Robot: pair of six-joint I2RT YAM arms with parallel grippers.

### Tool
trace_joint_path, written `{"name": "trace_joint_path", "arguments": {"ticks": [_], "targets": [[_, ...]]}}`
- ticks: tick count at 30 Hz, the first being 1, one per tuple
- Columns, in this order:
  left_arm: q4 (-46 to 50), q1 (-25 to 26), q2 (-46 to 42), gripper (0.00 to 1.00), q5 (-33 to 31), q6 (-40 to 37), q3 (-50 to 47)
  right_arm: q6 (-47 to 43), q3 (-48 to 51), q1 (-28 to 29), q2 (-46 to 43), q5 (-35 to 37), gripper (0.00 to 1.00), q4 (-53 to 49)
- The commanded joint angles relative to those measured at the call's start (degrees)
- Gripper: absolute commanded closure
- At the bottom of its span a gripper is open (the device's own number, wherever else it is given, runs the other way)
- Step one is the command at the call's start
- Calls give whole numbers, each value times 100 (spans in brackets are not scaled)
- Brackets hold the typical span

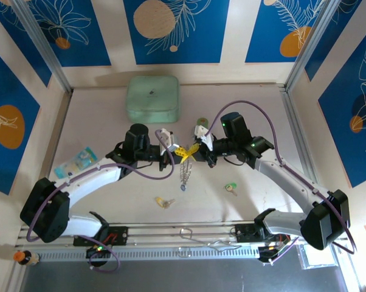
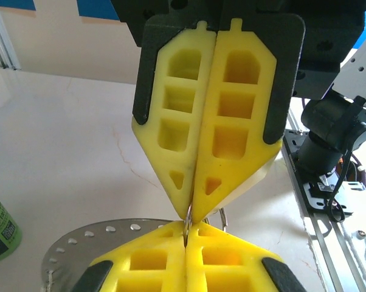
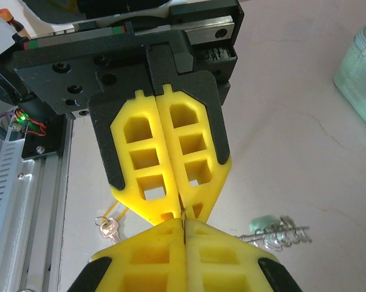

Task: Put the keys on the keyring

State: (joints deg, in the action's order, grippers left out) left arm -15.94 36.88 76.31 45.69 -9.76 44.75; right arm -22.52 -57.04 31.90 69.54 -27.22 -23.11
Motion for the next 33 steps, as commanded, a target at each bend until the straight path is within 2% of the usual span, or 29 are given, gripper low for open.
{"name": "trace_joint_path", "arguments": {"ticks": [1,3,4,6,8,9,11,15,21,26,33], "targets": [[-510,71,19,100,320,95,-66,7,156,97,-5,-50,100,349],[-634,70,-8,100,286,296,-119,91,267,76,-114,234,84,516],[-676,73,-18,100,219,432,-137,121,309,42,-173,277,80,563],[-560,81,-29,100,-63,789,-101,260,404,-48,-344,394,65,697],[-260,129,-59,100,-458,1029,-19,415,518,-136,-502,606,55,835],[-56,167,-85,100,-764,1181,35,486,575,-181,-582,697,53,887],[375,235,-132,100,-1264,1463,182,597,687,-228,-712,828,53,930],[1251,331,-168,100,-2167,2230,594,673,947,-73,-1005,773,62,990],[2744,372,-18,100,-3179,3685,1474,801,1532,748,-1330,475,73,1808],[3738,367,390,100,-3122,4668,2273,1475,2050,1178,-880,687,79,3249],[5166,338,994,100,-2897,5986,3288,1826,2312,1245,-60,2033,80,4768]]}}
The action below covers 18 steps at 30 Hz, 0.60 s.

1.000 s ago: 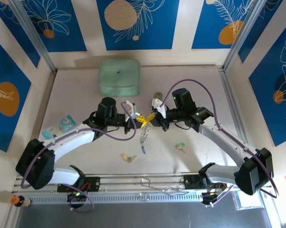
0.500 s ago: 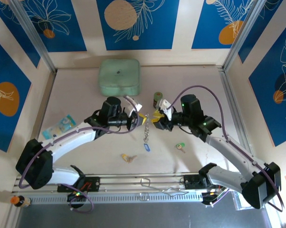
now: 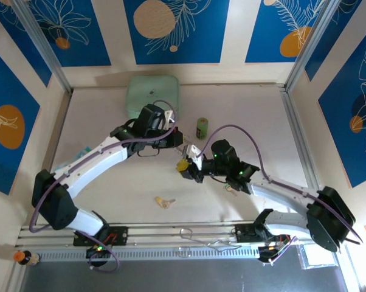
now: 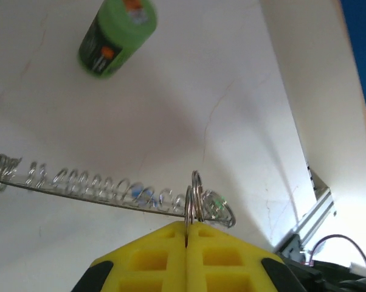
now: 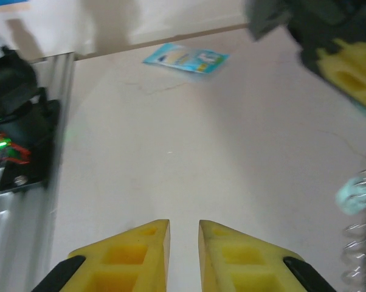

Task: Put the keys on the keyring

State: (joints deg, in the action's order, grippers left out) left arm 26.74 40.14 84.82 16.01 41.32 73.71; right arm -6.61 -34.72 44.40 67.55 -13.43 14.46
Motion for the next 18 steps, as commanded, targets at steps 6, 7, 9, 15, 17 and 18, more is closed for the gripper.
{"name": "trace_joint_path", "arguments": {"ticks": [6,7,9,15,17,18], "targets": [[1714,-246,594,100,1045,2137,756,-224,348,-81,574,1138,81,1785],[1860,-276,657,100,1161,2200,864,-296,437,-81,597,1187,81,1902],[2109,-316,744,100,1256,2308,1046,-376,730,-102,552,1224,82,2332],[2125,-383,922,100,1850,3312,1115,-620,1205,-99,520,1379,78,3001],[2212,-414,992,100,1988,3519,1119,-696,1257,-109,551,1476,76,3157],[2282,-434,1033,100,2048,3585,1127,-741,1255,-106,570,1516,75,3206]]}}
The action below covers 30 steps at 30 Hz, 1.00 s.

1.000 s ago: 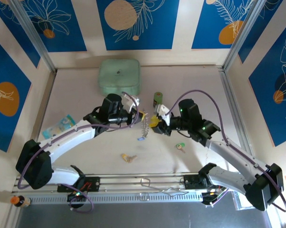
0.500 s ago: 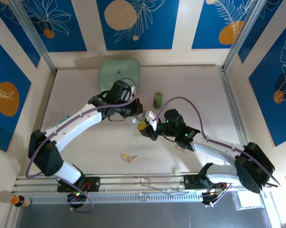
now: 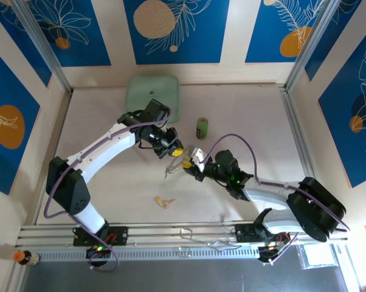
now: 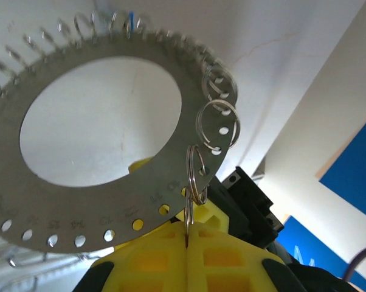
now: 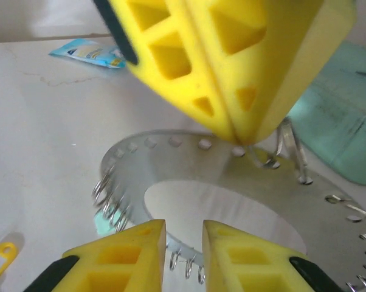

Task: Put the keys on the keyring

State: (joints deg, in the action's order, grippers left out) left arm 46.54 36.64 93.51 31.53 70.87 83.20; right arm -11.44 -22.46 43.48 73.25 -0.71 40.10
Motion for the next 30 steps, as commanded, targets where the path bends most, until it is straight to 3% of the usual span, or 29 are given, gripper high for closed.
{"name": "trace_joint_path", "arguments": {"ticks": [1,17,28,30], "targets": [[373,-103,192,100,527,681,194,-300,22,-22,29,270,76,690],[637,-109,73,100,425,1003,285,-731,58,69,136,367,77,1351],[145,-95,-158,100,212,856,106,-791,14,187,251,527,100,1527],[-217,-111,-368,75,-94,770,-62,-740,13,165,237,497,100,1514]]}}
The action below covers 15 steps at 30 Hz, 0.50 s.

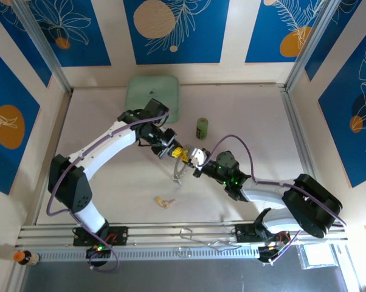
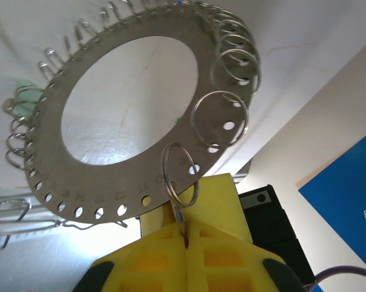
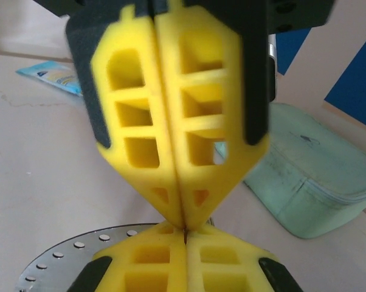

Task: Put the keys on the keyring

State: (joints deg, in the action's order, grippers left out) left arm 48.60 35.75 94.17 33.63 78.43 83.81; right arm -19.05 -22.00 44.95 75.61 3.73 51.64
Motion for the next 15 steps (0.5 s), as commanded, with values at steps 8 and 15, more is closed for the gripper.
{"name": "trace_joint_path", "arguments": {"ticks": [8,15], "targets": [[-2876,-486,-1643,54,-1760,-1579,-1246,413,-133,-259,-317,-681,100,-320],[-4707,-524,-2690,56,-1820,-4992,-2918,881,-437,-706,-702,-1707,100,-1342]]}}
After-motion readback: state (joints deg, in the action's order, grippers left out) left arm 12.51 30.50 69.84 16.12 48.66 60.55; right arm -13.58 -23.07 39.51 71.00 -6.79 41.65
